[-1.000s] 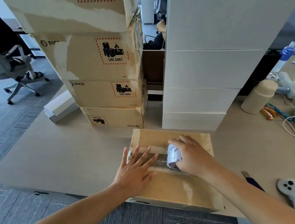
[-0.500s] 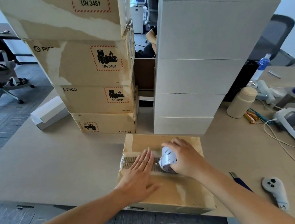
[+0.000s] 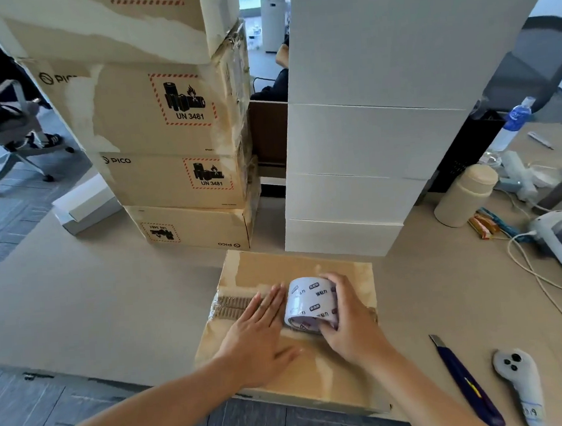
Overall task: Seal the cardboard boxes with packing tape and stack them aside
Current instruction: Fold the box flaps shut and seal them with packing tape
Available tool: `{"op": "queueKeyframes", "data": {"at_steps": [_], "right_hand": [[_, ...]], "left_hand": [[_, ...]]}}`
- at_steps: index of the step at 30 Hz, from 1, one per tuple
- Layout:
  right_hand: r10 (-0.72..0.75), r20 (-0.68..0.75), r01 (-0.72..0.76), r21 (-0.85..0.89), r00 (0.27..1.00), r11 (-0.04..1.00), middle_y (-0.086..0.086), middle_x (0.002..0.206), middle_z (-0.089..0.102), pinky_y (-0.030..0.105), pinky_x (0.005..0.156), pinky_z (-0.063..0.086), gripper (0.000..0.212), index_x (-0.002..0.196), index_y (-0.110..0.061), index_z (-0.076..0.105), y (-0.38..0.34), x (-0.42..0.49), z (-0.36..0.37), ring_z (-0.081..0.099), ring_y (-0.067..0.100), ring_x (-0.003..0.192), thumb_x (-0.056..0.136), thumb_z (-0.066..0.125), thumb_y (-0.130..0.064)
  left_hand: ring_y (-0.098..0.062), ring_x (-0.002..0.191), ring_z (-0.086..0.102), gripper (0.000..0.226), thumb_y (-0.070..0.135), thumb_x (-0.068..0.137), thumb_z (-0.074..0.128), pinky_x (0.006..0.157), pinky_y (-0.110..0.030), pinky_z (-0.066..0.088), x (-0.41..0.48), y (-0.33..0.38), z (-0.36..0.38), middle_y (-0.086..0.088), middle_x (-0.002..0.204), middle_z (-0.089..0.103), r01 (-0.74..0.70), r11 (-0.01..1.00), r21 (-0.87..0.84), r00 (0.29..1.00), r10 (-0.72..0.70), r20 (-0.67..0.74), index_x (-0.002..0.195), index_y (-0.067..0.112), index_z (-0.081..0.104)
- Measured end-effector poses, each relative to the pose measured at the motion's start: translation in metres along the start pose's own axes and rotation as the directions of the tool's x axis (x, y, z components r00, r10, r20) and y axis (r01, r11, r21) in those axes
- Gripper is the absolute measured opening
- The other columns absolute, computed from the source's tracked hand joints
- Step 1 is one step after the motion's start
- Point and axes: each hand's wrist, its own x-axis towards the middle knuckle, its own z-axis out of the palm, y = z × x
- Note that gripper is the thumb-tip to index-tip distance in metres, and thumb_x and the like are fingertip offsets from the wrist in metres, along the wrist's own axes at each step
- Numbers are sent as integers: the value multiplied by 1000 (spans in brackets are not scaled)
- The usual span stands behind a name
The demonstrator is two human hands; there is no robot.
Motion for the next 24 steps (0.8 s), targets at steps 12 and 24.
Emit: {"op": "queueKeyframes", "data": {"at_steps": [12, 24], "right_hand": [[-27, 169, 85, -346, 985, 934, -15, 114, 46, 29, 80, 50, 74, 139, -38, 42, 20, 2, -82, 56, 12, 98, 72, 71, -52], [36, 240, 110, -569, 970, 815, -4, 126, 42, 28, 100, 33, 79, 153, -32, 21, 3, -6, -86, 43, 17, 116, 86, 62, -39]], "left_hand": [[-25, 147, 28, 91, 75, 95, 30, 113, -37, 19, 0, 1, -6, -11, 159, 30, 11, 994, 110, 999, -16, 38, 151, 4, 35], [-21, 151, 13, 81, 73, 96, 30, 116, -38, 14, 2, -2, -7, 5, 163, 22, 14, 997, 72, 997, -19, 78, 158, 21, 20]]}}
